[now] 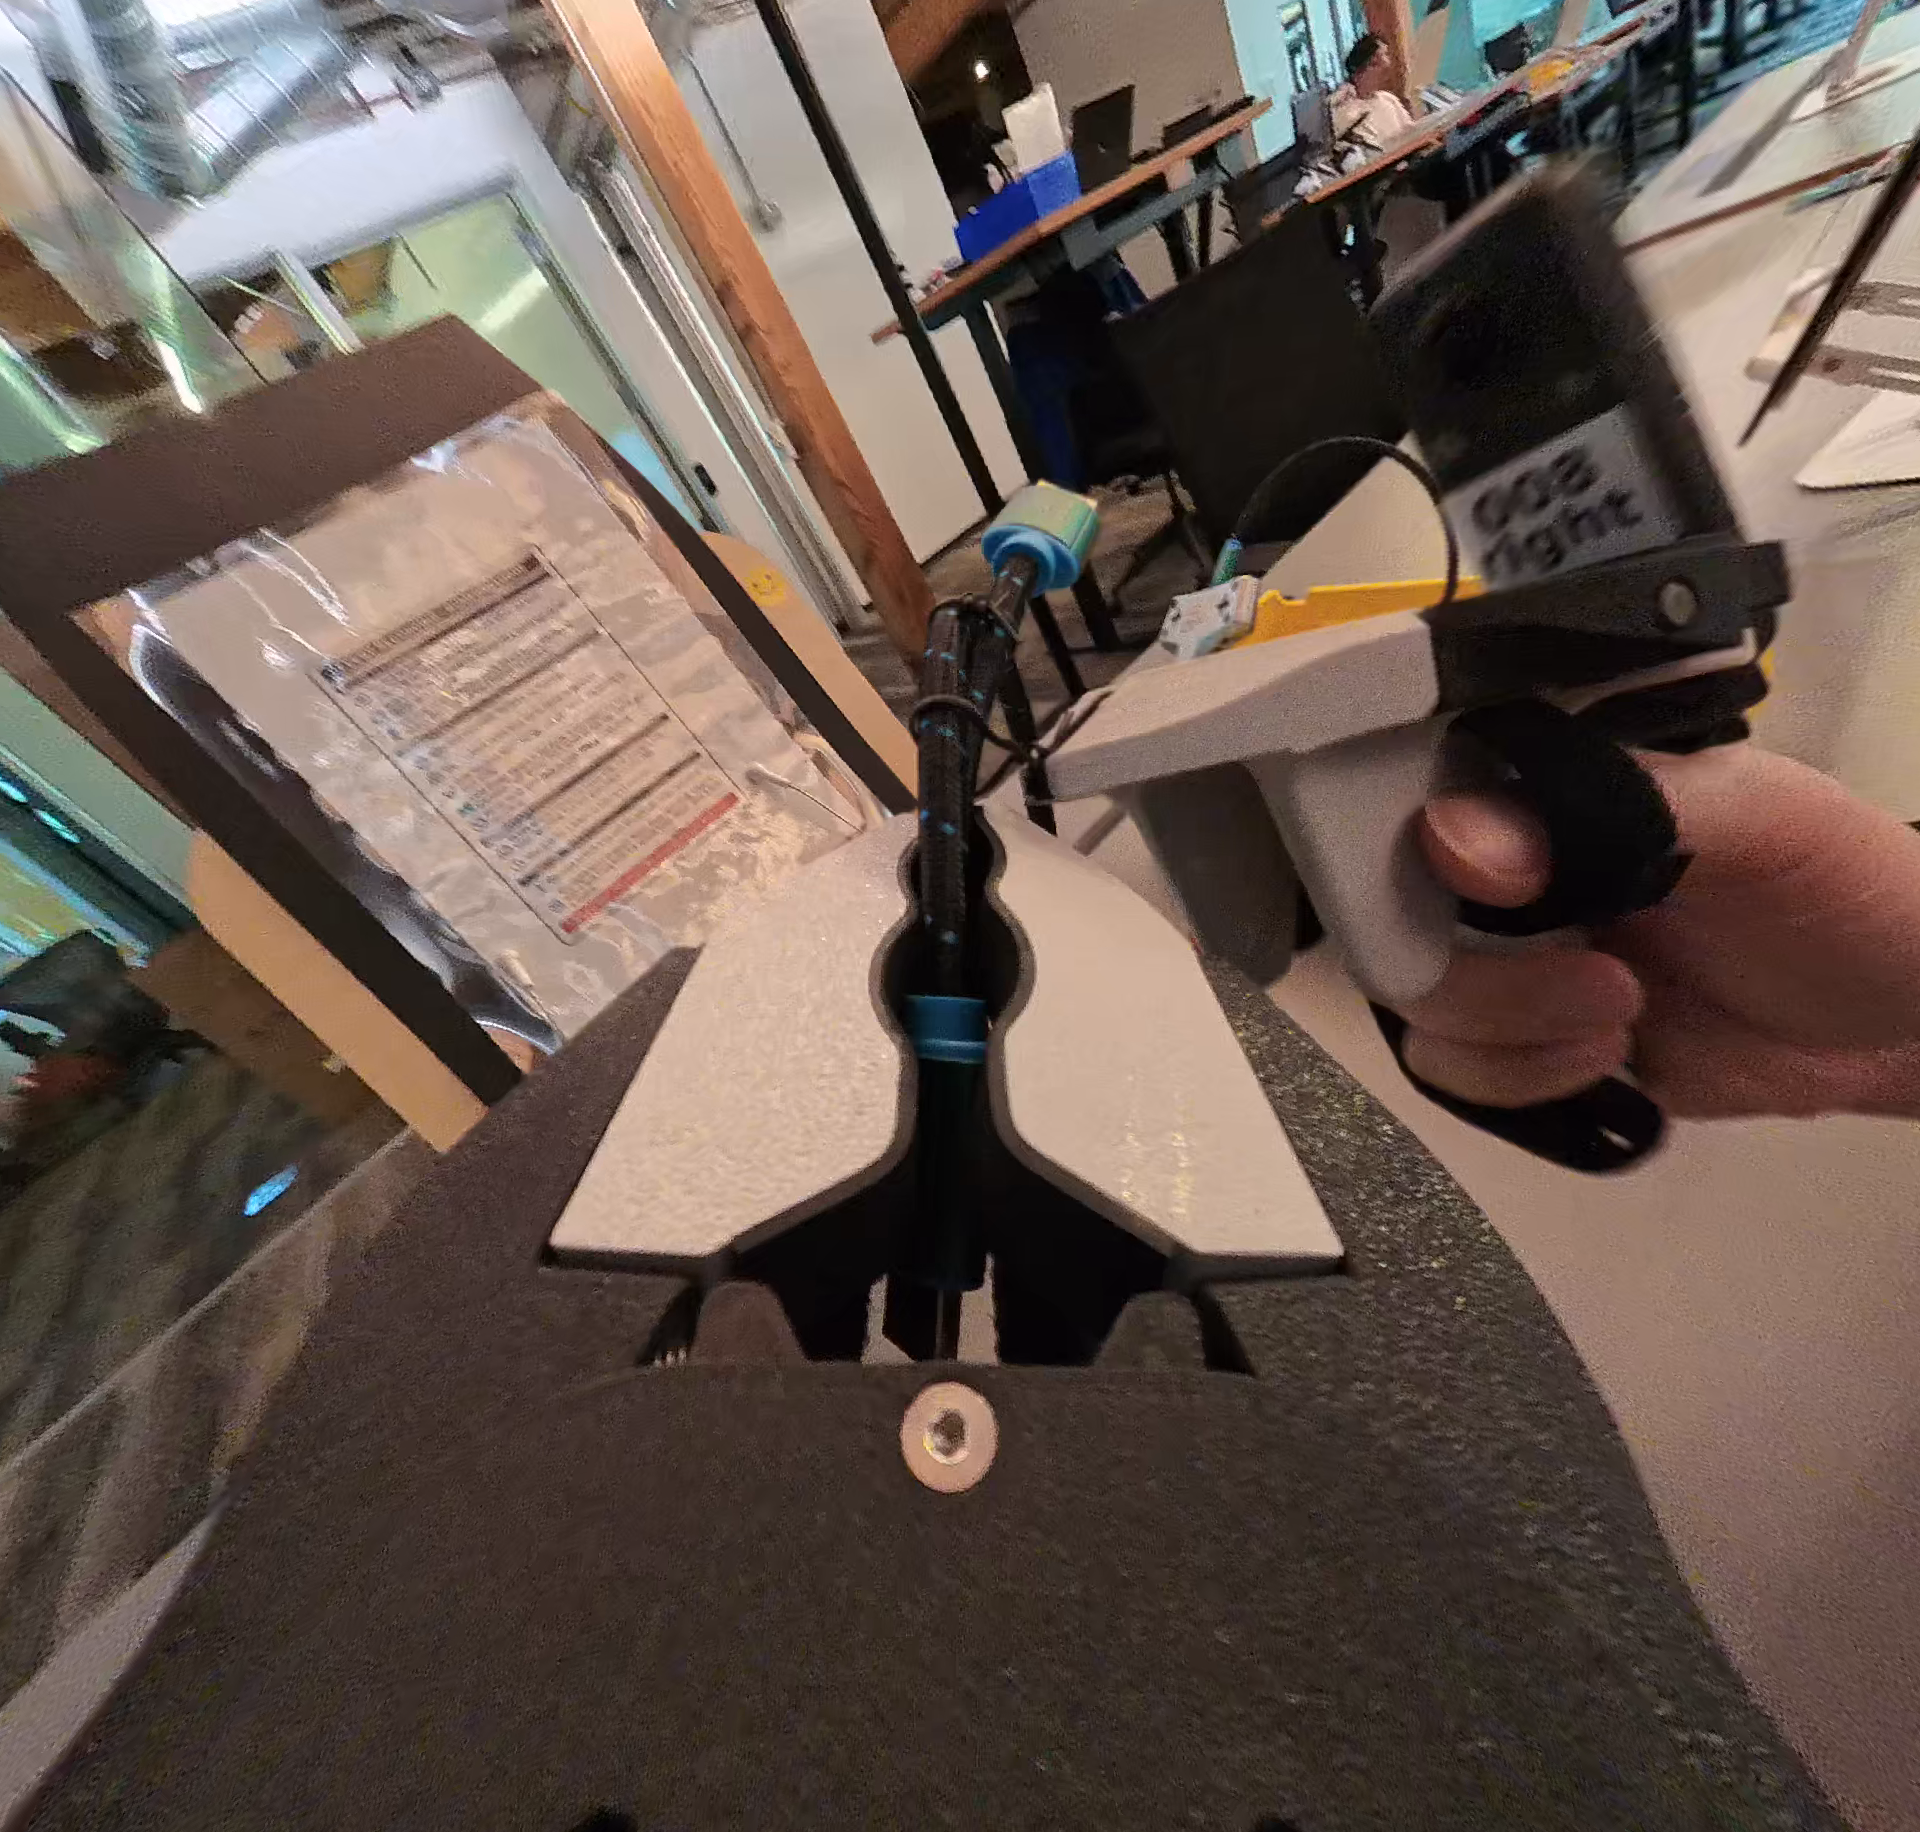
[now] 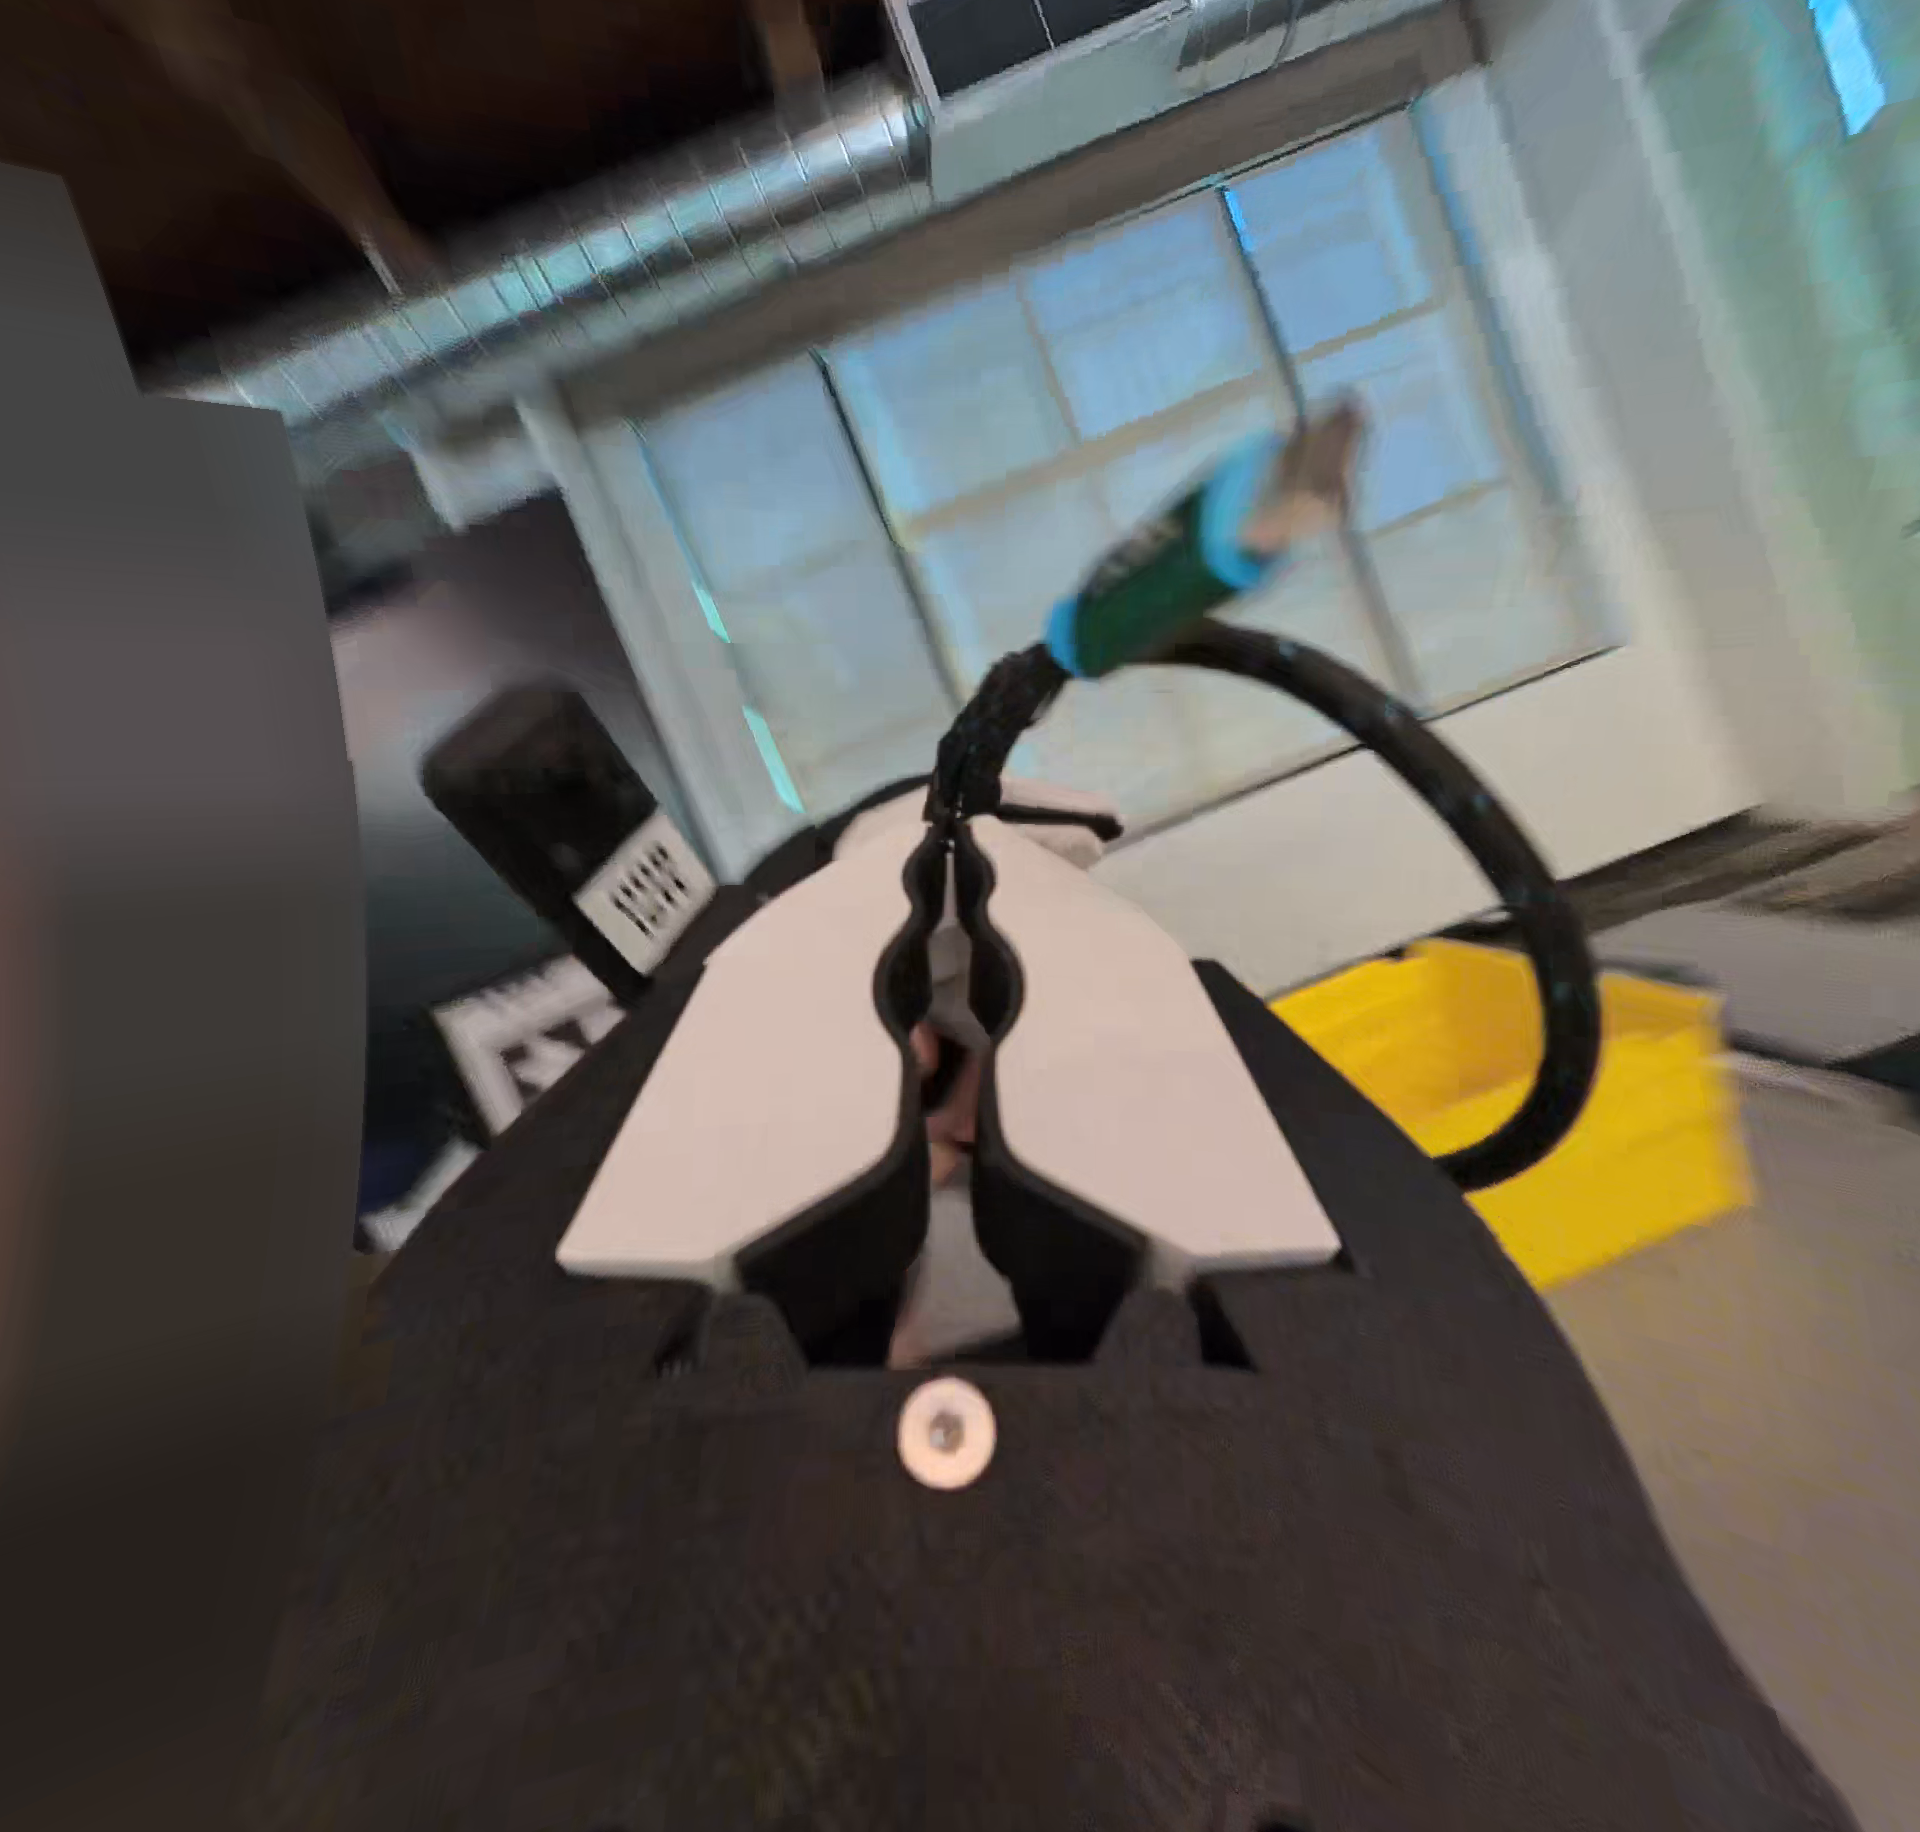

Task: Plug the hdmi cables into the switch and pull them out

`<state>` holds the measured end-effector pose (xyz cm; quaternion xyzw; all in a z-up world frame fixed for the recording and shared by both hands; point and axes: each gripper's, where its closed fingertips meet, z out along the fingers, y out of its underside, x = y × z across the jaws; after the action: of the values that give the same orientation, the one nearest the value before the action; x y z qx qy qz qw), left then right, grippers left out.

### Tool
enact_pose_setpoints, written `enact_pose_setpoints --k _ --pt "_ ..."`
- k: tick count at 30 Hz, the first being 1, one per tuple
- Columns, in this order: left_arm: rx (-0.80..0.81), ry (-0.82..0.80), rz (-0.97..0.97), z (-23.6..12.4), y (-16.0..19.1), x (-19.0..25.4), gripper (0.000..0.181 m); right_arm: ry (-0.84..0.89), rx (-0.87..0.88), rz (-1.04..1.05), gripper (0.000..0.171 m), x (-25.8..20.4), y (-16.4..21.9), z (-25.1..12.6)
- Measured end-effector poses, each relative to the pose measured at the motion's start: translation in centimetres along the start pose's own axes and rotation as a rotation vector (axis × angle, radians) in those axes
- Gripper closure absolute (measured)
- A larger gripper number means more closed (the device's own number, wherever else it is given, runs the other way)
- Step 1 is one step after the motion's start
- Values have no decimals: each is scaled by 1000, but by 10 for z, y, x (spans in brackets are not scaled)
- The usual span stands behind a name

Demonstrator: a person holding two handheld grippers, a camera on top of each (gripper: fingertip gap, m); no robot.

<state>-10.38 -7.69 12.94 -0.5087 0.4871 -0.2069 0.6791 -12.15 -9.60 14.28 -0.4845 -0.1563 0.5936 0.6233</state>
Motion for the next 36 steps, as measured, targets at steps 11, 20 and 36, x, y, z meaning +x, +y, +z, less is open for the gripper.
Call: enact_pose_setpoints --k 11,20,36 --pt "25 -52 123 -4 -5 -4 177 -424 165 1104 169 -6 -2 1" --pt "-19 -32 28 -7 1 -17 176 33 -87 -75 166 11 -2 -3" --pt "-281 377 -235 -15 35 25 177 237 -523 -2214 144 16 27 -24"
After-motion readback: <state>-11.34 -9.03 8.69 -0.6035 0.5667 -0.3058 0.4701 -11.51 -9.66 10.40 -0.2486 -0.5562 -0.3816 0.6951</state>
